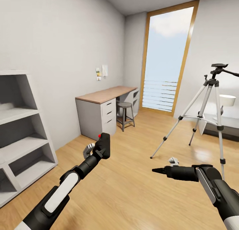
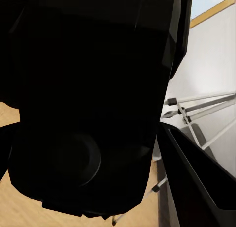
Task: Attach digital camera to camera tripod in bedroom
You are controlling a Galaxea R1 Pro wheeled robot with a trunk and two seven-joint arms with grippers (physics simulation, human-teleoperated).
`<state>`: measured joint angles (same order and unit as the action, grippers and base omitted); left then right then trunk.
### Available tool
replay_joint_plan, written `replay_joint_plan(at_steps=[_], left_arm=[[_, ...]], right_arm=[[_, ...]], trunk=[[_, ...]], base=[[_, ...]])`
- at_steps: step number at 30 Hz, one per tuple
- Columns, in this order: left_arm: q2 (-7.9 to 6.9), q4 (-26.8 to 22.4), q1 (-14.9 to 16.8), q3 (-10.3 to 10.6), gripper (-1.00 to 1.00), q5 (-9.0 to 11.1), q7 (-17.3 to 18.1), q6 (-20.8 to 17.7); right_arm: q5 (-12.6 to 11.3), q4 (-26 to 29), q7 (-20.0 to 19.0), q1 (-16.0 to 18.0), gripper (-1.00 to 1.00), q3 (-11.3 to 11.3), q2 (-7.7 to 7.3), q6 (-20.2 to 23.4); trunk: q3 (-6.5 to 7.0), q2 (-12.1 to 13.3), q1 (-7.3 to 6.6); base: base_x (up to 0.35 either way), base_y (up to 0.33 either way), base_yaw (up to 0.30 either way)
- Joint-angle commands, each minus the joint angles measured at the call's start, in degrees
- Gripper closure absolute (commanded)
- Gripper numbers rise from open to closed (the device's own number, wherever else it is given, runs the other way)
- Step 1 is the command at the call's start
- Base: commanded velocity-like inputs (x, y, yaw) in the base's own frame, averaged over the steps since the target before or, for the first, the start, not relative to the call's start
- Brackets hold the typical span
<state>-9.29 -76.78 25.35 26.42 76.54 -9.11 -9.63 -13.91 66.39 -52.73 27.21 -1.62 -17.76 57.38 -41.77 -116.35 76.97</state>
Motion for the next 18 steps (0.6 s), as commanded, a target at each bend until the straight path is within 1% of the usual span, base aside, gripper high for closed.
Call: replay_joint_plan(at_steps=[1, 6, 18], left_arm=[[-0.04, -0.09, 0.05, -0.07, 1.0, 0.46, -0.3, -0.03], [-0.03, -0.05, 0.05, -0.54, 1.0, 0.45, -0.3, -0.04], [-0.03, -0.12, 0.05, -0.68, 1.0, 0.45, -0.3, -0.04]], right_arm=[[0.18, 0.02, -0.3, 0.04, -1.0, -0.05, 0.0, 0.19], [0.19, -0.02, -0.31, 0.04, -1.0, -0.05, 0.0, 0.19], [0.12, -0.03, -0.35, 0.04, -1.0, -0.05, 0.0, 0.19]], trunk=[[0.12, 0.39, -0.23], [1.02, 2.39, -1.33], [3.17, 7.2, -3.97]], base=[[0.0, 0.0, 0.0], [0.0, 0.0, 0.0], [0.0, 0.0, 0.0]])
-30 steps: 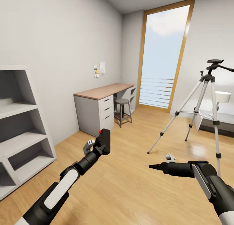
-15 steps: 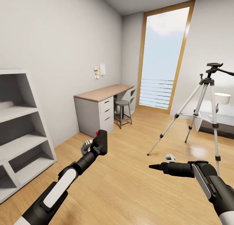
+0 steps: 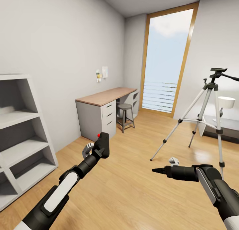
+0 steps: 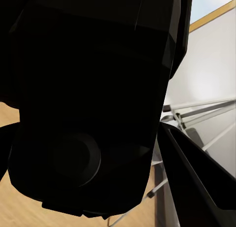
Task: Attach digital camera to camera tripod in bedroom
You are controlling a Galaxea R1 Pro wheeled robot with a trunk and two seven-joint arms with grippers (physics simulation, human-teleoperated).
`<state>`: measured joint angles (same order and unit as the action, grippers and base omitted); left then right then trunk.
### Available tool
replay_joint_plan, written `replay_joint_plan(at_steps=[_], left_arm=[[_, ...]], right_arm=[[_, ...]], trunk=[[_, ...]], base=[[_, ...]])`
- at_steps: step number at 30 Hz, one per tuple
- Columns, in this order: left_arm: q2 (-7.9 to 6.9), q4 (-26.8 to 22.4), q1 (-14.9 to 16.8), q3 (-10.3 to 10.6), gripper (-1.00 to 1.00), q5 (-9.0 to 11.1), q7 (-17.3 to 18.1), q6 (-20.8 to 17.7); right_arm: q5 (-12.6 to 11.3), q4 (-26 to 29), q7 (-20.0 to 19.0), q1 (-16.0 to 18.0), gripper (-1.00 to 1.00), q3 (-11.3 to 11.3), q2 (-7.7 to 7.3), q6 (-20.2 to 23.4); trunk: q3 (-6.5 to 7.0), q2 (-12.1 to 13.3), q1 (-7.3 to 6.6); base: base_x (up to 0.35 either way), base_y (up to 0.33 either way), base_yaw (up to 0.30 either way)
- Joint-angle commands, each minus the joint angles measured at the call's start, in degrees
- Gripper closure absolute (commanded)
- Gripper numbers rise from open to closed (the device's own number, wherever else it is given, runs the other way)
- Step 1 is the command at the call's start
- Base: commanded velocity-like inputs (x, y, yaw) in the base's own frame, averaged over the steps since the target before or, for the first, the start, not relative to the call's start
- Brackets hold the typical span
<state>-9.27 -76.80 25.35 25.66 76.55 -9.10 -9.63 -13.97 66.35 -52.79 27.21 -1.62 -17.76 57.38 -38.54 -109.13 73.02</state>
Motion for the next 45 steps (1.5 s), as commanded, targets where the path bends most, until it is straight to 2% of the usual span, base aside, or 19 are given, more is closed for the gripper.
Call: replay_joint_plan(at_steps=[1, 45], left_arm=[[-0.05, -0.1, 0.05, 0.08, 1.0, 0.46, -0.31, -0.04], [-0.06, -0.02, 0.05, -0.01, 1.0, 0.62, -0.21, 0.05]], right_arm=[[0.17, 0.01, -0.29, 0.04, -1.0, -0.05, 0.0, 0.19], [0.17, 0.05, -0.29, 0.04, -1.0, -0.05, 0.0, 0.19]], trunk=[[0.12, 0.38, -0.23], [8.02, 18.03, -9.9]], base=[[0.0, 0.0, 0.0], [0.0, 0.0, 0.0]])
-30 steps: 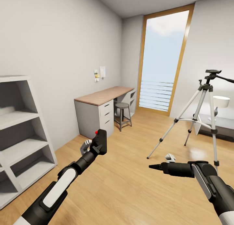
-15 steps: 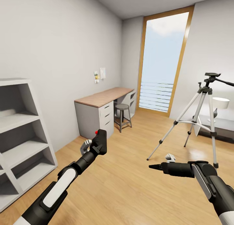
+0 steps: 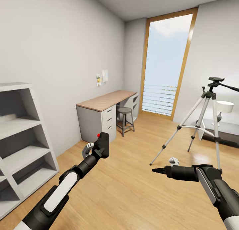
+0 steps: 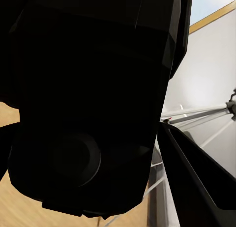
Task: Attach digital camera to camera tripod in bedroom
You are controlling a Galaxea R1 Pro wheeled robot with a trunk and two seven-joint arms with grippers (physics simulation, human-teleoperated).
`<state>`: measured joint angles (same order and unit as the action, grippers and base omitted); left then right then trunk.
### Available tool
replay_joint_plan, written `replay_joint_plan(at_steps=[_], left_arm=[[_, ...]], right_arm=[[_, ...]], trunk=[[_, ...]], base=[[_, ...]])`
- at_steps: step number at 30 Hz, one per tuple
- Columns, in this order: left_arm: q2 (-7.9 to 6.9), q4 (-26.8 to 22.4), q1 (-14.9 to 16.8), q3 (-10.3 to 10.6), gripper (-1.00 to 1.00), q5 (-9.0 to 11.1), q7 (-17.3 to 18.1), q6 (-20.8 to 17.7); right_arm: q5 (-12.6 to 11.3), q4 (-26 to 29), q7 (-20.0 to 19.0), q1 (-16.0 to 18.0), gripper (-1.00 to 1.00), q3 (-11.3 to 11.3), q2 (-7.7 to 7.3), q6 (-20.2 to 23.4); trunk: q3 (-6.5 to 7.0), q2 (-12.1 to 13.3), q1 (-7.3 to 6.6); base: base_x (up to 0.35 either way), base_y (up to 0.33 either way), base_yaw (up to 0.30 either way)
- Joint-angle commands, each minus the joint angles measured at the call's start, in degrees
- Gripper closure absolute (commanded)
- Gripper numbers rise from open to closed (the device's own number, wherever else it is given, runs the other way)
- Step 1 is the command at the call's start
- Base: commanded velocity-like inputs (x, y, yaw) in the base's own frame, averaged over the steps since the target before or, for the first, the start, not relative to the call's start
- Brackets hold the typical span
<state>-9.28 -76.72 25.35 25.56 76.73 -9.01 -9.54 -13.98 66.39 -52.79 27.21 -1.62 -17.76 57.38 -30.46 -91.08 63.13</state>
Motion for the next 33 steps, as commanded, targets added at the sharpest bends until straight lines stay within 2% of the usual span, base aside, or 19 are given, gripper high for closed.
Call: replay_joint_plan(at_steps=[1, 33], left_arm=[[-0.05, -0.1, 0.05, 0.09, 1.0, 0.44, -0.31, -0.04], [-0.04, -0.1, 0.05, 0.1, 1.0, 0.44, -0.31, -0.05]], right_arm=[[0.18, 0.0, -0.29, 0.04, -1.0, -0.05, 0.0, 0.19], [0.18, 0.03, -0.22, 0.04, -1.0, -0.05, 0.16, 0.19]], trunk=[[0.12, 0.38, -0.23], [5.87, 13.21, -7.26]], base=[[0.0, 0.0, 0.0], [0.0, 0.0, 0.0]])
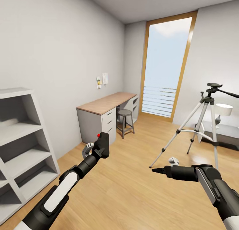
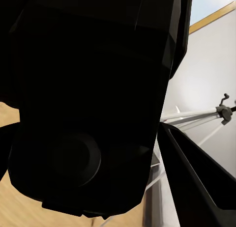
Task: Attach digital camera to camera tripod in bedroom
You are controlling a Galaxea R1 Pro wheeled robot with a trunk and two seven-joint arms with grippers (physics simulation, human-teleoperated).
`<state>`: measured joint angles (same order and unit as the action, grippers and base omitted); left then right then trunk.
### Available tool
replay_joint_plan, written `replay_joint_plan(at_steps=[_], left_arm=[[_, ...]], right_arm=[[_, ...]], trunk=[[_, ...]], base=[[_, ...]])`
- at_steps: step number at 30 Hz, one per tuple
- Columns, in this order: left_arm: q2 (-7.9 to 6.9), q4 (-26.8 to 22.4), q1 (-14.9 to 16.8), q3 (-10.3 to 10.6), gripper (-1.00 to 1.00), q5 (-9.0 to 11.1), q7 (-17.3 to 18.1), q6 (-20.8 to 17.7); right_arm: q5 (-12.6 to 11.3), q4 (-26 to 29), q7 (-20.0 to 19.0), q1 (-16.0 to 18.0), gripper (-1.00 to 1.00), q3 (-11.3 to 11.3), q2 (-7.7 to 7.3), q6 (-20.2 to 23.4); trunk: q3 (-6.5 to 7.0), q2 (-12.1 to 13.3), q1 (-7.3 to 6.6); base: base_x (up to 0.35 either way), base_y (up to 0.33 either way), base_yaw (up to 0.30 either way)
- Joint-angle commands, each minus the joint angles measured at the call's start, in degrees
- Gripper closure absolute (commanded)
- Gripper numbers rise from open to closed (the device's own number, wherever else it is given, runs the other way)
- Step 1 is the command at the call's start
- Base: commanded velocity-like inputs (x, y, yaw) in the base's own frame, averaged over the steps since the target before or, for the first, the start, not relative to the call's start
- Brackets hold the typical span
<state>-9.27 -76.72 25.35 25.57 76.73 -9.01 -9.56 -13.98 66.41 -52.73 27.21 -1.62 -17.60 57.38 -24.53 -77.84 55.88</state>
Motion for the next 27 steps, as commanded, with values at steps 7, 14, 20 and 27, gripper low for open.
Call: replay_joint_plan(at_steps=[7, 14, 20, 27], left_arm=[[-0.05, -0.1, 0.05, 0.09, 1.0, 0.44, -0.31, -0.02], [-0.07, -0.1, 0.05, 0.09, 1.0, 0.47, -0.31, -0.02], [-0.1, -0.1, 0.05, 0.06, 1.0, 0.46, -0.31, -0.02], [-0.13, -0.1, 0.05, 0.06, 1.0, 0.44, -0.31, -0.02]], right_arm=[[0.18, -0.04, -0.27, 0.04, -1.0, -0.05, 0.02, 0.19], [0.18, -0.04, -0.28, 0.04, -1.0, -0.05, 0.02, 0.19], [0.18, -0.04, -0.27, 0.04, -1.0, -0.05, 0.02, 0.19], [0.18, -0.46, -0.32, 0.04, -1.0, -0.05, 0.02, 0.19]], trunk=[[1.2, 2.78, -1.54], [2.45, 5.59, -3.08], [3.53, 7.99, -4.4], [4.79, 10.8, -5.94]], base=[[0.0, 0.0, 0.0], [0.0, 0.0, 0.0], [0.0, 0.0, 0.0], [0.0, 0.0, 0.0]])
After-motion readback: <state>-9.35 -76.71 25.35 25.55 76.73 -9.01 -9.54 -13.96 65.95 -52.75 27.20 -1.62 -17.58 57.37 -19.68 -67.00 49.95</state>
